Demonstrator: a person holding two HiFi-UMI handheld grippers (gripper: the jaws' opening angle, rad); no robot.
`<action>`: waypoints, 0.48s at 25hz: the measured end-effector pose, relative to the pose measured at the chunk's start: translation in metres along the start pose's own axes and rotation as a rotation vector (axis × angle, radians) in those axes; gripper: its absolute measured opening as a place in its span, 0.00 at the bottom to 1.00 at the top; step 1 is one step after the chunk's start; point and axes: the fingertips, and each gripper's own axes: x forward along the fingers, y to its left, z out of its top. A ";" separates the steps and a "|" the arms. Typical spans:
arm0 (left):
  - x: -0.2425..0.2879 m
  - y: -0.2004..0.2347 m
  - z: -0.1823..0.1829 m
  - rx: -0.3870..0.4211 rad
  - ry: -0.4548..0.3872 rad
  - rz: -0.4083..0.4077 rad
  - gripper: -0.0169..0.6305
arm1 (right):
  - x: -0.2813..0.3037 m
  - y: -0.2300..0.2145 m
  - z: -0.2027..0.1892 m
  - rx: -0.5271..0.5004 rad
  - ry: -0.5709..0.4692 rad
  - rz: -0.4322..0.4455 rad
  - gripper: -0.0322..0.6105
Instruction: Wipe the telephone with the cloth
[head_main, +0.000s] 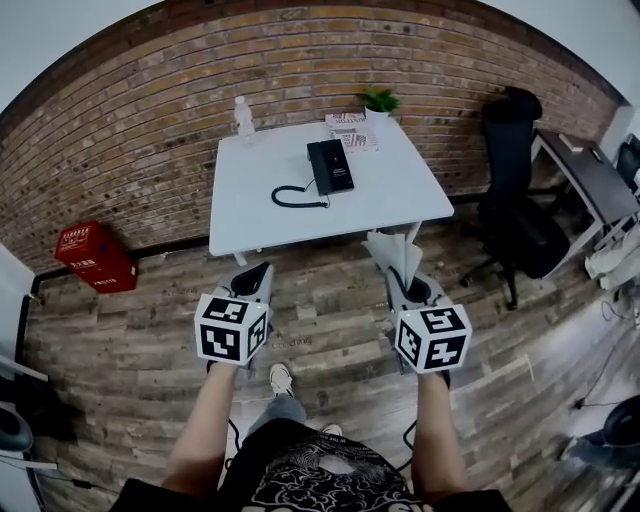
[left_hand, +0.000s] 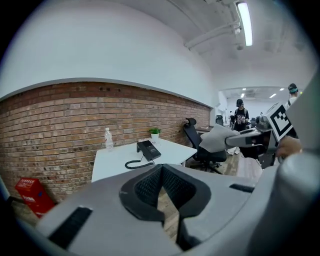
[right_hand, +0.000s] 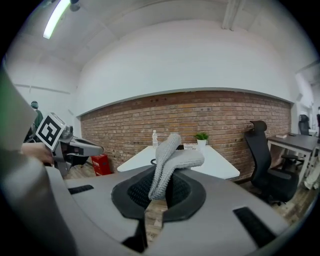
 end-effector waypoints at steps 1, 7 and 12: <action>0.008 0.008 0.002 -0.002 -0.002 -0.009 0.03 | 0.010 0.000 0.002 -0.004 0.007 -0.006 0.07; 0.064 0.068 0.018 -0.004 0.005 -0.064 0.03 | 0.082 0.000 0.022 -0.004 0.045 -0.045 0.07; 0.100 0.129 0.027 0.007 0.013 -0.102 0.03 | 0.141 0.015 0.039 -0.001 0.082 -0.064 0.07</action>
